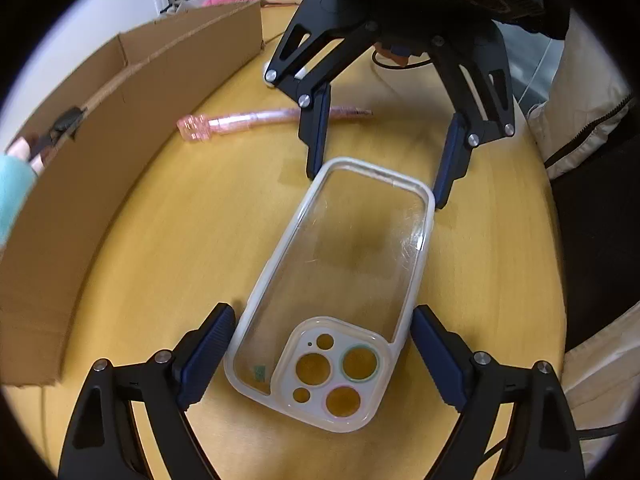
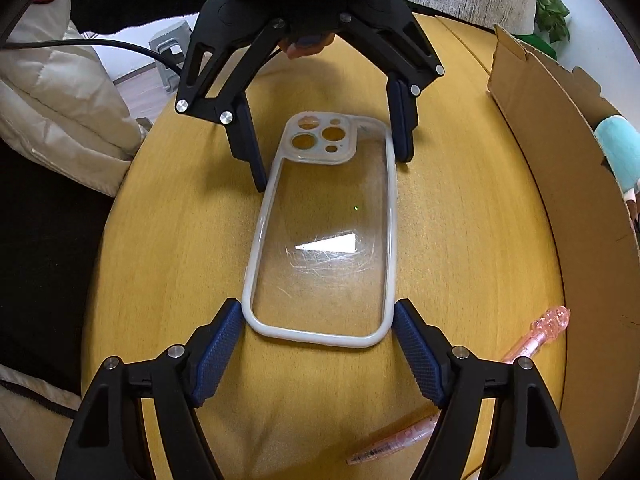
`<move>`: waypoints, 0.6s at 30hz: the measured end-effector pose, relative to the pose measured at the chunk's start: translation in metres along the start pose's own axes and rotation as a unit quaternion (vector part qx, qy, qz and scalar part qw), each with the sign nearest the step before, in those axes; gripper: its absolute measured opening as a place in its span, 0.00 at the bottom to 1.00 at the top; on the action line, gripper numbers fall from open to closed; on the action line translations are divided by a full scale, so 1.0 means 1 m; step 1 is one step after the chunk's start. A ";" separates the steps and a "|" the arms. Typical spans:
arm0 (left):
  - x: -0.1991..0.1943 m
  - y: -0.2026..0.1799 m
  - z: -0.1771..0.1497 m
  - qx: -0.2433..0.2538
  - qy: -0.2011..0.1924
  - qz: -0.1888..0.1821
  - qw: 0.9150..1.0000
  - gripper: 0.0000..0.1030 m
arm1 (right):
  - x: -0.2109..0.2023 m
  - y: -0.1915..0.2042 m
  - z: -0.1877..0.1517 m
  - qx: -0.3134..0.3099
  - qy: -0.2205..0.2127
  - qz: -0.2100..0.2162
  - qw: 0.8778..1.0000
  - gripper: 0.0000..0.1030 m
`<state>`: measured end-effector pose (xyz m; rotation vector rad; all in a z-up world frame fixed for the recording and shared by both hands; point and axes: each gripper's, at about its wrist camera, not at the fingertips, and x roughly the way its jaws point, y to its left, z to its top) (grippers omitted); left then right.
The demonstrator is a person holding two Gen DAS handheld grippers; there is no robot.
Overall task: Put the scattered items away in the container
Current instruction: 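Close the left gripper on the phone case rim while the right gripper grips its other end, then lift the phone case with both grippers and carry it over the box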
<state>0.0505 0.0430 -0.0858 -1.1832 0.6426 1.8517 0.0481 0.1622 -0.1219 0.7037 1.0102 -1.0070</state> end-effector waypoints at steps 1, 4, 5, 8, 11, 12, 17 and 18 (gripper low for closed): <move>-0.003 0.000 0.003 0.003 -0.002 0.004 1.000 0.86 | -0.001 -0.001 -0.001 0.000 0.002 -0.003 1.000 0.79; -0.019 -0.003 0.014 0.018 -0.013 0.023 0.999 0.86 | -0.007 -0.006 -0.005 0.002 0.004 -0.012 1.000 0.79; -0.022 -0.004 0.016 0.024 -0.014 0.029 0.999 0.86 | -0.010 -0.008 -0.006 0.003 0.002 -0.014 1.000 0.79; -0.032 -0.007 0.026 0.040 -0.012 0.050 0.998 0.86 | -0.024 -0.012 -0.008 0.001 -0.005 -0.024 1.000 0.78; -0.049 -0.002 0.037 0.055 -0.024 0.070 0.996 0.85 | -0.042 -0.018 -0.009 -0.008 -0.004 -0.040 0.999 0.78; -0.053 0.005 0.046 0.061 -0.033 0.079 0.995 0.85 | -0.044 -0.020 -0.001 -0.011 -0.004 -0.045 0.999 0.78; -0.079 0.010 0.068 0.084 -0.062 0.119 0.987 0.84 | -0.082 -0.013 -0.001 -0.021 0.000 -0.079 0.997 0.79; -0.083 0.011 0.071 0.084 -0.070 0.118 0.987 0.78 | -0.083 -0.012 0.004 -0.020 -0.001 -0.083 0.996 0.80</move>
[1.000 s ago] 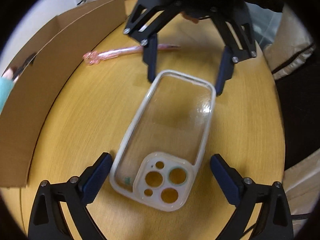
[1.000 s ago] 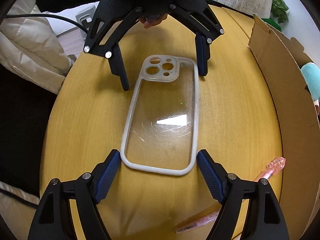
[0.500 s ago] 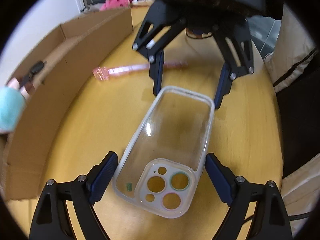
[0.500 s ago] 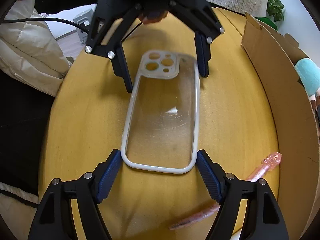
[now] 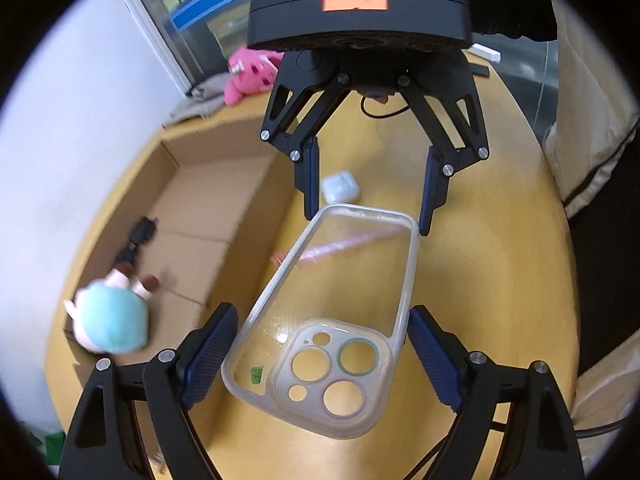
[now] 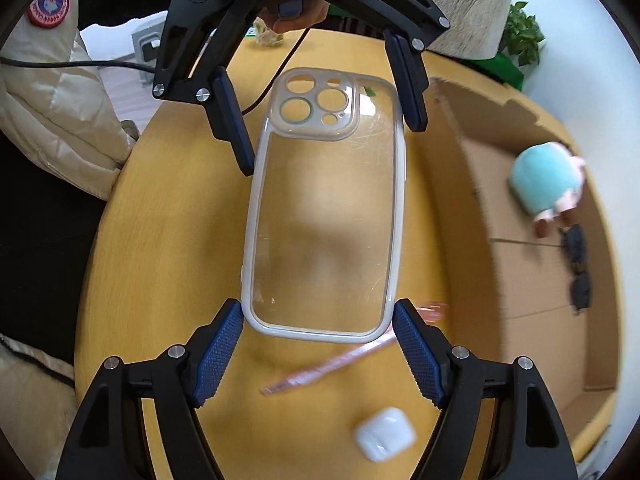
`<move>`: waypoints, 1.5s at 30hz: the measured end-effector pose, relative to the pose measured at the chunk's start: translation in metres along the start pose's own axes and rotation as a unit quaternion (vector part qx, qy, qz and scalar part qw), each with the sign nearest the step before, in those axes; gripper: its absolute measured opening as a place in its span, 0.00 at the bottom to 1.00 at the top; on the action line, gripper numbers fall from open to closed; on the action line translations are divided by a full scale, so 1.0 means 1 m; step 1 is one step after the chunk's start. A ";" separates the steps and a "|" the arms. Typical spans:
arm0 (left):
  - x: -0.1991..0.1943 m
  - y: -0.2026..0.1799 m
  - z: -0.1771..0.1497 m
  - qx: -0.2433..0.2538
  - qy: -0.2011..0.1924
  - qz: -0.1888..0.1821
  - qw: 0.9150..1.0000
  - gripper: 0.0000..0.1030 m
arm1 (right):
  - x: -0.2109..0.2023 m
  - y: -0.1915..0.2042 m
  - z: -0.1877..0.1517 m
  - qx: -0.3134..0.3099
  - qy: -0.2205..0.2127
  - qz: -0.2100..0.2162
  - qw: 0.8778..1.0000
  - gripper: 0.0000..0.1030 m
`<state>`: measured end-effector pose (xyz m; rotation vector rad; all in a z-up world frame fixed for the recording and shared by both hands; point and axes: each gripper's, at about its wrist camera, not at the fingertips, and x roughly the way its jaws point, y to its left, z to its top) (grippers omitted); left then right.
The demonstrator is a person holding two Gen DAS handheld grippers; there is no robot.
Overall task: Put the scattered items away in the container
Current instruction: 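Lift the phone case with both grippers and carry it over the box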
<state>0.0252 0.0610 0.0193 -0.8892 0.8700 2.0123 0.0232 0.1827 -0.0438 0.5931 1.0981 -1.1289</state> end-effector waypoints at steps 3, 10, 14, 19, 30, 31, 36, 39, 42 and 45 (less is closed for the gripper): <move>0.014 -0.003 0.003 -0.004 0.000 -0.003 1.000 0.22 | 0.003 -0.006 0.011 0.031 -0.010 -0.021 0.999 0.93; 0.065 -0.015 -0.034 -0.032 0.049 -0.040 0.998 0.24 | 0.079 -0.013 0.013 0.007 0.050 0.031 0.998 0.84; 0.055 -0.004 -0.038 -0.053 0.034 -0.045 0.997 0.46 | 0.094 -0.007 0.014 0.019 0.054 0.045 0.997 0.85; 0.046 0.006 -0.044 -0.047 0.032 -0.031 0.998 0.72 | 0.081 -0.027 0.028 0.109 0.028 0.003 0.994 0.92; 0.071 0.025 -0.054 -0.005 0.057 -0.060 0.997 0.72 | 0.111 -0.024 0.045 0.355 0.041 -0.079 0.930 0.97; 0.071 0.023 -0.054 0.004 0.058 -0.063 0.996 0.72 | 0.108 -0.023 0.045 0.356 0.032 -0.082 0.930 0.94; 0.075 0.009 -0.051 0.052 0.066 -0.068 0.994 0.72 | 0.099 -0.010 0.043 0.274 0.016 -0.050 0.960 0.84; 0.078 -0.002 -0.049 0.072 0.072 -0.075 0.992 0.72 | 0.090 0.005 0.031 0.164 0.004 -0.001 0.986 0.84; 0.080 -0.013 -0.047 0.083 0.071 -0.099 0.989 0.72 | 0.079 0.013 0.014 0.070 0.009 0.044 0.997 0.84; 0.081 -0.025 -0.044 0.087 0.062 -0.114 0.988 0.72 | 0.075 0.008 0.006 0.017 0.034 0.066 0.997 0.83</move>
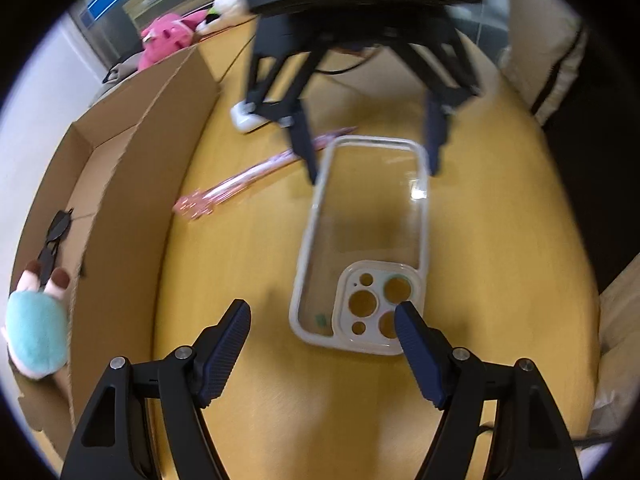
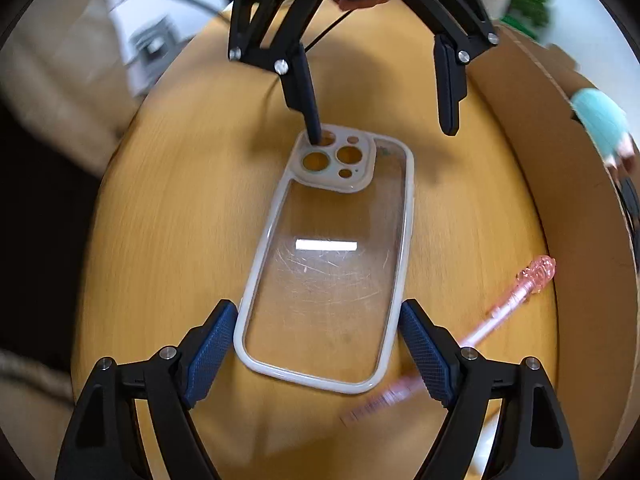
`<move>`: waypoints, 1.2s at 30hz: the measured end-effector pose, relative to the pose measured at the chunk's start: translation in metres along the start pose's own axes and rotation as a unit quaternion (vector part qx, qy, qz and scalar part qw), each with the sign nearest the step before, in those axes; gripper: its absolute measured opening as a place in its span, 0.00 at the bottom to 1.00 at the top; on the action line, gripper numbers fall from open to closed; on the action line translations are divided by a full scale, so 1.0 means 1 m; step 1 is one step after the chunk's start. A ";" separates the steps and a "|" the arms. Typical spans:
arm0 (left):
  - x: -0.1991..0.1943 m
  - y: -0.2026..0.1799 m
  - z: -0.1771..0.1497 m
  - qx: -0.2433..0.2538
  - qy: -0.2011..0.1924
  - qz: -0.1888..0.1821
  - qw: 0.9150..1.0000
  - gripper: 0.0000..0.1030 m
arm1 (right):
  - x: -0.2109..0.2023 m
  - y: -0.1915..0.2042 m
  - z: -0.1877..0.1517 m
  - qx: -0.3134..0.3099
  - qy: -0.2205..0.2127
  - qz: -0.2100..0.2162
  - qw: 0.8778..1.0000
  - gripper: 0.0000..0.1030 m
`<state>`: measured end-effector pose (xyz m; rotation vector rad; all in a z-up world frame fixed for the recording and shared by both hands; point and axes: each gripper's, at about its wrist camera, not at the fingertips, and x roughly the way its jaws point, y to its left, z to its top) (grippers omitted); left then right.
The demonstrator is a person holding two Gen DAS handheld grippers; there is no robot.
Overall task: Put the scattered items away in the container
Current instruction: 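Lift the phone case with both grippers and carry it over the box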
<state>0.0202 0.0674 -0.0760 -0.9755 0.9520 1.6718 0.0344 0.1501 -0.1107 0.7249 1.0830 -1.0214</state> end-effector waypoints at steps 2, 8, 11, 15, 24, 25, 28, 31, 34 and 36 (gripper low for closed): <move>0.002 -0.002 0.003 -0.001 -0.002 -0.010 1.000 0.74 | -0.001 -0.005 -0.001 -0.039 0.017 0.012 0.999 0.83; 0.008 -0.007 0.008 -0.007 0.003 -0.037 0.999 0.77 | -0.002 -0.009 0.005 -0.106 0.040 0.032 0.993 0.83; 0.011 -0.010 0.009 -0.015 0.005 -0.071 0.997 0.77 | -0.003 -0.016 0.008 -0.097 0.035 0.030 0.994 0.83; 0.015 -0.008 0.008 -0.049 0.007 -0.091 0.995 0.77 | -0.005 -0.020 0.009 -0.083 0.030 0.029 0.996 0.83; 0.009 -0.028 0.008 -0.072 0.015 -0.071 0.995 0.77 | -0.012 -0.017 0.008 -0.018 0.030 0.005 0.999 0.83; 0.010 -0.031 0.007 -0.072 0.011 -0.056 0.996 0.77 | -0.012 -0.016 0.007 -0.010 0.030 0.003 0.999 0.83; 0.017 -0.029 0.004 -0.092 0.025 -0.042 0.994 0.77 | -0.014 -0.013 0.007 0.010 0.032 -0.003 0.999 0.83; 0.020 -0.029 0.002 -0.105 0.026 -0.047 0.993 0.77 | -0.016 -0.009 0.007 0.020 0.036 -0.009 0.999 0.82; 0.020 -0.034 0.001 -0.101 0.021 -0.041 0.994 0.78 | -0.019 -0.005 0.005 0.028 0.037 -0.011 0.999 0.82; 0.020 -0.034 0.001 -0.103 0.018 -0.044 0.993 0.79 | -0.020 -0.002 0.004 0.031 0.036 -0.013 0.999 0.82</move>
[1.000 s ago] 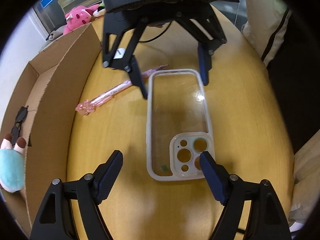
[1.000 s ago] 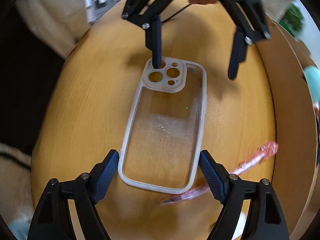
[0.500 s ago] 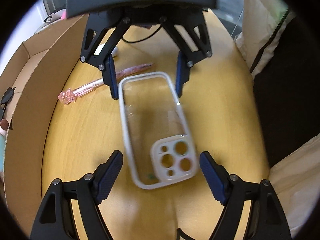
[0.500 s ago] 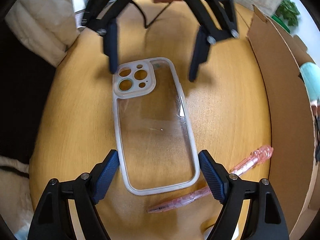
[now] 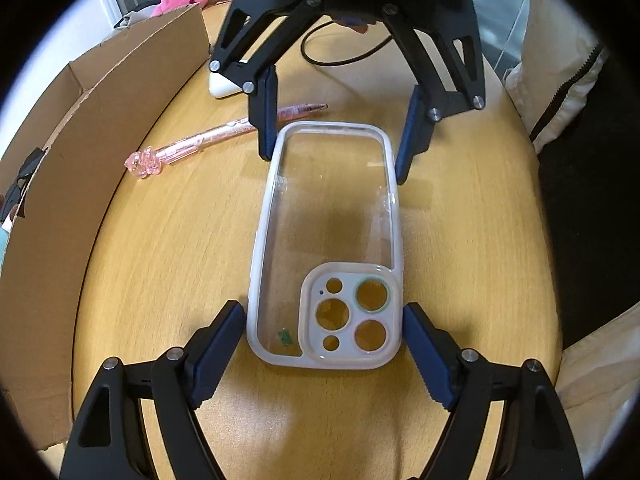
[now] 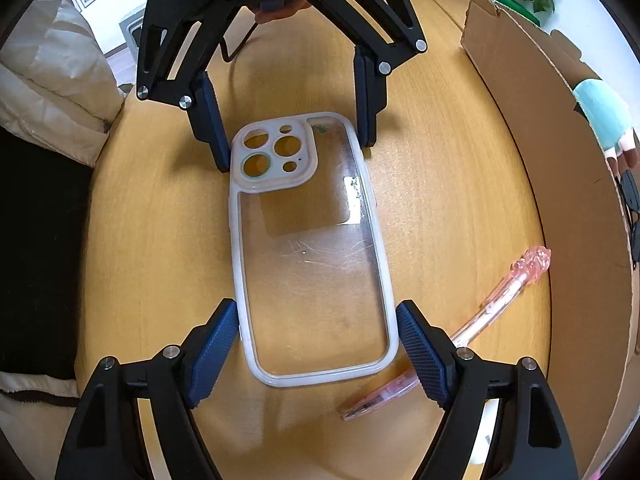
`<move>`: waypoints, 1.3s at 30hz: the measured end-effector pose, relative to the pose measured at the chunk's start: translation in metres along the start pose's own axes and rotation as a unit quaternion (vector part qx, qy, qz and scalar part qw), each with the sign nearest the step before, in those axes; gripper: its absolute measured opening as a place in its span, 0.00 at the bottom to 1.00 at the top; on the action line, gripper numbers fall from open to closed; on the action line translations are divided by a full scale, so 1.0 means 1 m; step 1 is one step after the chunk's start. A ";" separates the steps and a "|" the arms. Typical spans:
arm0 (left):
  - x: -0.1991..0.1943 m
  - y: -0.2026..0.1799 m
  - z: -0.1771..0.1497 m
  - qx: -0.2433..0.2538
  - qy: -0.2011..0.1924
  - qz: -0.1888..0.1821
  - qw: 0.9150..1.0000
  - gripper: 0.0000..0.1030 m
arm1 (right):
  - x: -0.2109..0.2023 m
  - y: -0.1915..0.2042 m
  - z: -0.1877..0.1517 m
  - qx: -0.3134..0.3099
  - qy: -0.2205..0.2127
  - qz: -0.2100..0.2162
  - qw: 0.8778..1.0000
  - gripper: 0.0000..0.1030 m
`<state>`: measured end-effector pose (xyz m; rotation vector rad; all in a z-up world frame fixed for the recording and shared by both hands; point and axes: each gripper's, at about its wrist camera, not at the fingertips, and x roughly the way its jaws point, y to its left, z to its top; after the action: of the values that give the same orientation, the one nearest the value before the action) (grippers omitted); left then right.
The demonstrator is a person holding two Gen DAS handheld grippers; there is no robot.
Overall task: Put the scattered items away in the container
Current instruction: 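Lift the phone case with both grippers and carry it over the box, then lower the phone case into the box and open both grippers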
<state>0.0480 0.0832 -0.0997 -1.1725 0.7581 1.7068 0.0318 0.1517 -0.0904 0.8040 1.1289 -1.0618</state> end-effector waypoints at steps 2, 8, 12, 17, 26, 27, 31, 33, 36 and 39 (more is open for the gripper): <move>-0.001 -0.001 0.000 -0.001 -0.002 0.000 1.000 0.76 | -0.001 0.001 -0.001 0.006 -0.003 -0.001 1.000 0.81; -0.021 -0.006 0.004 0.020 -0.009 0.023 0.999 0.75 | -0.016 0.003 0.000 0.004 -0.011 -0.015 1.000 0.81; -0.065 0.003 0.016 0.045 -0.036 0.066 0.996 0.75 | -0.049 -0.012 0.004 0.008 -0.026 -0.029 0.999 0.81; -0.111 0.056 0.039 0.073 -0.039 0.131 0.988 0.75 | -0.103 -0.056 0.037 -0.014 -0.036 -0.089 0.995 0.81; -0.142 0.167 0.037 0.055 -0.005 0.137 0.989 0.75 | -0.111 -0.178 0.047 -0.023 -0.052 -0.106 0.993 0.81; -0.137 0.181 0.034 0.048 0.005 0.128 0.991 0.75 | -0.105 -0.183 0.051 -0.023 -0.052 -0.101 0.993 0.81; -0.109 0.216 0.018 0.029 0.036 0.103 0.994 0.75 | -0.065 -0.219 0.062 -0.015 -0.051 -0.066 0.996 0.81; -0.090 0.229 0.011 0.020 0.057 0.084 0.995 0.75 | -0.041 -0.245 0.076 -0.011 -0.047 -0.049 0.998 0.81; -0.061 0.240 0.001 0.017 0.093 0.061 0.994 0.75 | -0.016 -0.249 0.077 -0.002 -0.037 -0.020 0.999 0.81; -0.036 0.247 -0.007 0.015 0.127 0.039 0.991 0.75 | 0.008 -0.252 0.079 0.004 -0.028 -0.003 1.000 0.81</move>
<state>-0.1701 -0.0349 -0.0695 -1.3709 0.9914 1.6210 -0.1821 -0.0024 -0.0754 0.7733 1.0808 -1.0876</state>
